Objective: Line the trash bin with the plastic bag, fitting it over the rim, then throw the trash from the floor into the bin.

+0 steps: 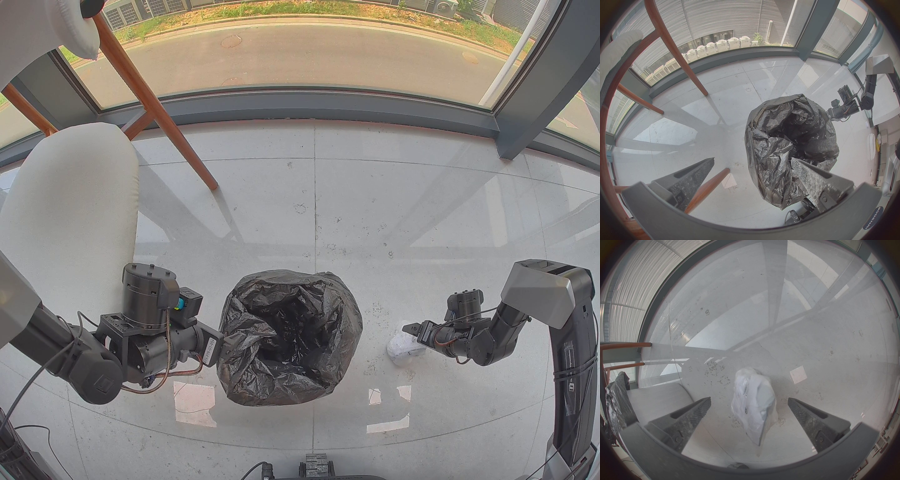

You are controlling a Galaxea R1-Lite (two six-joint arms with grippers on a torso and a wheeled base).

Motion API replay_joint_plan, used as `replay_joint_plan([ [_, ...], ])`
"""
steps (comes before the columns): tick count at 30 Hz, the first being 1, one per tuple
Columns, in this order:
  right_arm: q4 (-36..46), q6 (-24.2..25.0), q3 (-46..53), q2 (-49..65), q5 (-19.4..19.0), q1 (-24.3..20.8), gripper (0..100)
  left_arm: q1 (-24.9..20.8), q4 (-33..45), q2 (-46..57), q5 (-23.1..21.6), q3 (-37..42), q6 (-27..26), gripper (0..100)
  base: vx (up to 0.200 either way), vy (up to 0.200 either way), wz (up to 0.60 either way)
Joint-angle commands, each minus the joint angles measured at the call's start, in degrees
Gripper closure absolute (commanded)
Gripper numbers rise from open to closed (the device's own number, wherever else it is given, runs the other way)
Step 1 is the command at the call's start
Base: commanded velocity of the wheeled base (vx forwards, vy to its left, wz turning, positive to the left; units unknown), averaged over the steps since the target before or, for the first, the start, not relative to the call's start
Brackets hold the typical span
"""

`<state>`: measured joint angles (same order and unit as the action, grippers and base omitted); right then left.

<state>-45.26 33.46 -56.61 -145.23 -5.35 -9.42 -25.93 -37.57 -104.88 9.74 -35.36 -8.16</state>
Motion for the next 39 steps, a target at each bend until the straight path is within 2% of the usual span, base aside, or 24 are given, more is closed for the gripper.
replay_joint_plan([
  [1,-0.1,0.0,-0.3,0.0,0.0,0.0,0,0.0,0.0,0.1,0.0,0.1,0.0,0,0.0,0.0,0.0],
  [3,-0.1,0.0,-0.3,0.0,-0.1,0.0,0,0.0,0.0,0.1,0.0,0.1,0.0,0,0.0,0.0,0.0],
  [4,-0.1,0.0,-0.3,0.0,-0.1,0.0,100,0.0,0.0,0.1,0.0,0.0,0.0,0,0.0,0.0,0.0],
  [22,0.2,0.0,-0.3,0.1,0.0,0.0,100,-0.1,0.0,0.1,0.0,0.1,0.0,0,0.0,0.0,0.0],
  [27,-0.8,-2.2,0.6,1.5,-0.4,1.1,100,-0.1,0.0,0.5,0.0,0.2,0.0,0,0.0,0.0,0.0],
  [33,-0.4,-4.3,5.3,12.7,-3.3,3.2,100,-0.2,-0.1,0.6,-0.1,0.8,0.0,0,0.0,0.0,0.0],
  [39,0.5,-5.0,11.0,24.1,-4.9,3.4,100,-0.1,-0.2,1.6,-0.1,0.9,0.0,0,0.0,0.0,0.0],
])
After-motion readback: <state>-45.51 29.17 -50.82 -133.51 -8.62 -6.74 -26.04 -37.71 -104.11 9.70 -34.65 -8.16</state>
